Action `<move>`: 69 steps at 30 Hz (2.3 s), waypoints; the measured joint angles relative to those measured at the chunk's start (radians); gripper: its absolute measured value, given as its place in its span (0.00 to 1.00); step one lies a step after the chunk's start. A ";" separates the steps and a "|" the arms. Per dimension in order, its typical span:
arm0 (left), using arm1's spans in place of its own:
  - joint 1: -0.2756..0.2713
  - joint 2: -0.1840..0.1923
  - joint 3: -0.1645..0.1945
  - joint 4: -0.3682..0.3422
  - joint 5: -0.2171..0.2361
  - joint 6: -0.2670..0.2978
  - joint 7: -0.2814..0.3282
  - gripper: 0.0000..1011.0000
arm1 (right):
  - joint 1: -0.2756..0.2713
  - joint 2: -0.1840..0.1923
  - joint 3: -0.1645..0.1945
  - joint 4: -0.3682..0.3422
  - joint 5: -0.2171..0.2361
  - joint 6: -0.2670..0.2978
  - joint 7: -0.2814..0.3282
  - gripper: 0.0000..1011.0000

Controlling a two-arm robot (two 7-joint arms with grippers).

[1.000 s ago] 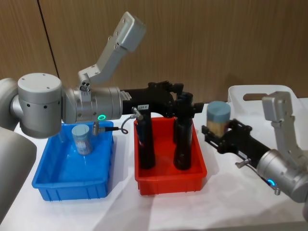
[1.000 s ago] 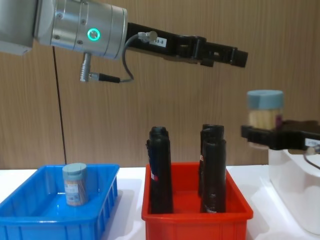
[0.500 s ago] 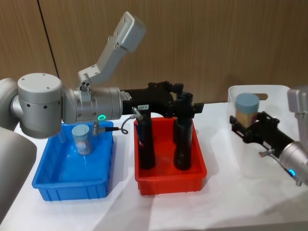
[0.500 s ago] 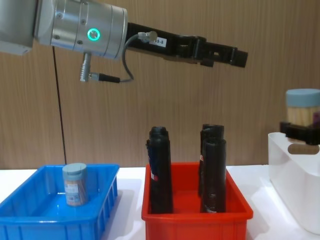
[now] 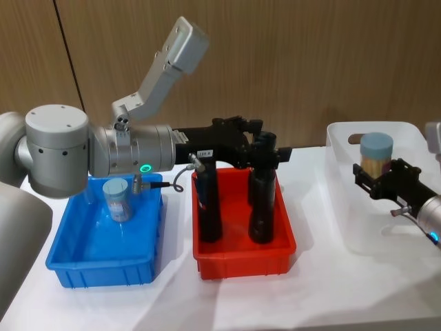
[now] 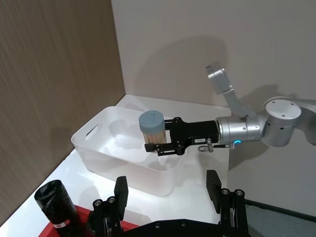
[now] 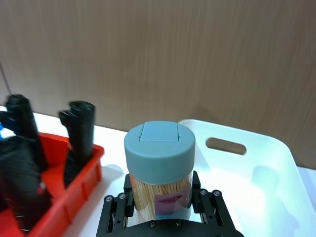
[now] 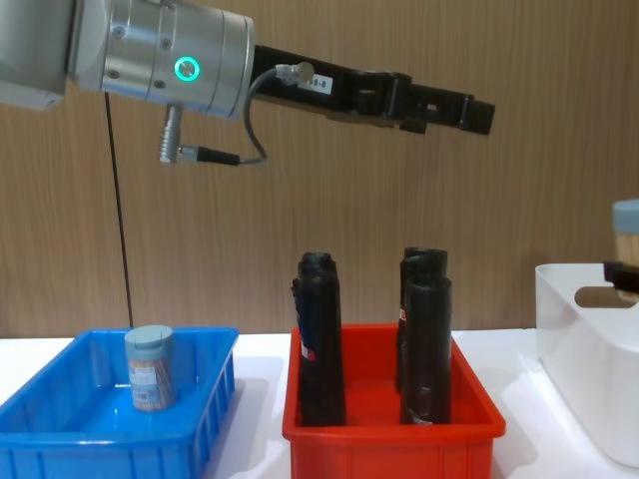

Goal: Pick the cotton swabs from the blue box and place them into the white box.

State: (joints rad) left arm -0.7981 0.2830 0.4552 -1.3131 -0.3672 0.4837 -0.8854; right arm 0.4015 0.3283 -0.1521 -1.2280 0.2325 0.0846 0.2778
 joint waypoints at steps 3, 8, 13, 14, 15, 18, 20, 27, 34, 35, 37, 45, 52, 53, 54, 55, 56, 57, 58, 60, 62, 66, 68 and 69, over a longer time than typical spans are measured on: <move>0.000 0.000 0.000 0.000 0.000 0.000 0.000 0.99 | 0.028 -0.001 0.005 0.053 -0.003 -0.003 0.009 0.62; 0.000 0.000 0.000 0.000 0.000 0.000 0.000 0.99 | 0.063 -0.003 0.010 0.122 -0.008 -0.007 0.023 0.62; 0.000 0.000 0.000 0.000 0.000 0.000 0.000 0.99 | 0.101 -0.005 0.015 0.193 -0.008 -0.007 0.043 0.62; 0.000 0.000 0.000 0.000 0.000 0.000 0.000 0.99 | 0.106 -0.005 0.015 0.202 -0.008 -0.007 0.046 0.62; 0.000 0.000 0.000 0.000 0.000 0.000 0.000 0.99 | 0.115 -0.006 0.016 0.221 -0.008 -0.007 0.052 0.62; 0.000 0.000 0.000 0.000 0.000 0.000 0.000 0.99 | 0.129 -0.008 0.016 0.245 -0.008 -0.007 0.059 0.64; 0.000 0.000 0.000 0.000 0.000 0.000 0.000 0.99 | 0.140 -0.009 0.017 0.268 -0.008 -0.008 0.066 0.71; 0.000 0.000 0.000 0.000 0.000 0.000 0.000 0.99 | 0.168 -0.012 0.018 0.319 -0.006 -0.009 0.084 0.86; 0.000 0.000 0.000 0.000 0.000 0.000 0.000 0.99 | 0.185 -0.014 0.019 0.348 -0.003 -0.012 0.092 0.99; 0.000 0.000 0.000 0.000 0.000 0.000 0.000 0.99 | 0.187 -0.014 0.019 0.352 -0.002 -0.014 0.093 0.99; 0.000 0.000 0.000 0.000 0.000 0.000 0.000 0.99 | 0.189 -0.014 0.020 0.355 -0.001 -0.017 0.094 0.99; 0.000 0.000 0.000 0.000 0.000 0.000 0.000 0.99 | 0.186 -0.013 0.024 0.347 0.009 -0.035 0.094 0.99; 0.000 0.000 0.000 0.000 0.000 0.000 0.000 0.99 | 0.164 -0.008 0.031 0.303 0.025 -0.055 0.090 0.99; 0.000 0.000 0.000 0.000 0.000 0.000 0.000 0.99 | 0.161 -0.007 0.031 0.297 0.027 -0.057 0.089 0.99; 0.000 0.000 0.000 0.000 0.000 0.000 0.000 0.99 | 0.158 -0.006 0.032 0.291 0.029 -0.058 0.087 0.99; 0.000 0.000 0.000 0.000 0.000 0.000 0.000 0.99 | 0.153 -0.005 0.034 0.283 0.031 -0.060 0.086 0.99; 0.000 0.000 0.000 0.000 0.000 0.000 0.000 0.99 | 0.152 -0.005 0.034 0.280 0.032 -0.061 0.085 0.99; 0.000 0.000 0.000 0.000 0.000 0.000 0.000 0.99 | 0.150 -0.005 0.034 0.277 0.032 -0.062 0.085 0.99; 0.000 0.000 0.000 0.000 0.000 0.000 0.000 0.99 | 0.147 -0.004 0.035 0.272 0.034 -0.062 0.084 0.99; 0.000 0.000 0.000 0.000 0.000 0.000 0.000 0.99 | 0.144 -0.003 0.035 0.265 0.036 -0.060 0.084 0.99; 0.000 0.000 0.000 0.000 0.000 0.000 0.000 0.99 | 0.140 -0.002 0.036 0.256 0.037 -0.053 0.082 0.99; 0.000 0.000 0.000 0.000 0.000 0.000 0.000 0.99 | 0.127 0.000 0.037 0.232 0.041 -0.044 0.077 0.99; 0.000 0.000 0.000 0.000 0.000 0.000 0.000 0.99 | 0.115 0.002 0.038 0.212 0.046 -0.043 0.072 0.99; 0.000 0.000 0.000 0.000 0.000 0.000 0.000 0.99 | 0.111 0.002 0.039 0.205 0.047 -0.043 0.070 0.99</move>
State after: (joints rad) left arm -0.7982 0.2829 0.4553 -1.3131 -0.3671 0.4837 -0.8855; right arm 0.5122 0.3304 -0.1136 -1.0228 0.2791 0.0415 0.3473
